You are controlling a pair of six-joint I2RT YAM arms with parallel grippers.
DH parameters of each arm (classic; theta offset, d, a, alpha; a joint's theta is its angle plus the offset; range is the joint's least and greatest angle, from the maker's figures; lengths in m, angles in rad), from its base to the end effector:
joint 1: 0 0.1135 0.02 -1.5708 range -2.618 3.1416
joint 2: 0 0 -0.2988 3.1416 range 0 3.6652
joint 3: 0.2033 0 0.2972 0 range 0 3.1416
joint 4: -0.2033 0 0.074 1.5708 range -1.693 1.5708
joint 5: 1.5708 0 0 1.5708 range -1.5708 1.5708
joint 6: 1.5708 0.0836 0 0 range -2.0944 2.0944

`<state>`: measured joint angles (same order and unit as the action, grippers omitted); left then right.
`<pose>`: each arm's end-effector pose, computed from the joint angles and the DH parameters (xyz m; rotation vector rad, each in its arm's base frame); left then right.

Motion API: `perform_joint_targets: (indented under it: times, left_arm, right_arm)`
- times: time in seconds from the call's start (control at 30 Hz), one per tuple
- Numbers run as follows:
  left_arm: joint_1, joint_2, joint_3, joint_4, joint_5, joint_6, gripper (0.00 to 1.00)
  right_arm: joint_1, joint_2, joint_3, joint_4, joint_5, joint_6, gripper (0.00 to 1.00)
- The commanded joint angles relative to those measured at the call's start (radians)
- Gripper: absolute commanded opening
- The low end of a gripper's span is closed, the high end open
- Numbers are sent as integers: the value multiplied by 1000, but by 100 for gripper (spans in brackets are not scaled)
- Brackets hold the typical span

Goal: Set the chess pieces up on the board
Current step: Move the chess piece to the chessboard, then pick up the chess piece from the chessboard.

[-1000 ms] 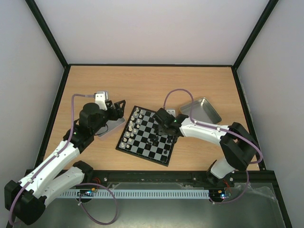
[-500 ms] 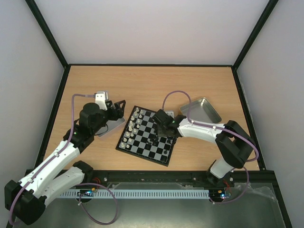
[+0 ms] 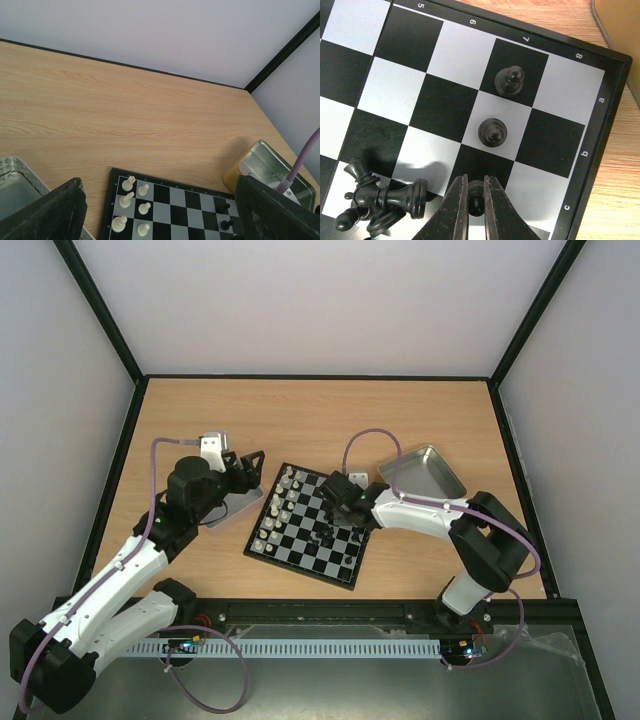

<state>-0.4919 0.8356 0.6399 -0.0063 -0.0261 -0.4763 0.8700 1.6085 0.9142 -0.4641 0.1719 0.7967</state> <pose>0.2400 -0.1261 0.3058 -0.0052 1.8230 -0.6712 0.2405 0.2629 0.1287 -0.0508 2.7269 0.2642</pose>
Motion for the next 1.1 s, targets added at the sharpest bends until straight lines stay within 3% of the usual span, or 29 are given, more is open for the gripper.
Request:
perform_joint_targets:
  times: [0.0, 0.23, 0.33, 0.47, 0.87, 1.07]
  left_arm:
    - [9, -3, -11, 19, 3, 1, 82]
    - [9, -3, -11, 20, 6, 1, 82]
    - [8, -4, -10, 17, 8, 2, 82]
    - [8, -9, -11, 17, 7, -2, 83]
    - [9, -13, -12, 17, 5, -11, 83]
    - [9, -14, -15, 17, 8, -13, 83]
  right_arm:
    - [-2, 19, 7, 10, 50, 18, 7]
    - [-2, 12, 9, 15, 52, 18, 10]
    - [-2, -3, 19, 2, 51, 19, 19]
    - [-2, -52, 33, -19, 49, 17, 24]
    - [-2, -32, 80, 21, -157, -107, 22]
    - [-2, 8, 74, 11, -148, -97, 22]
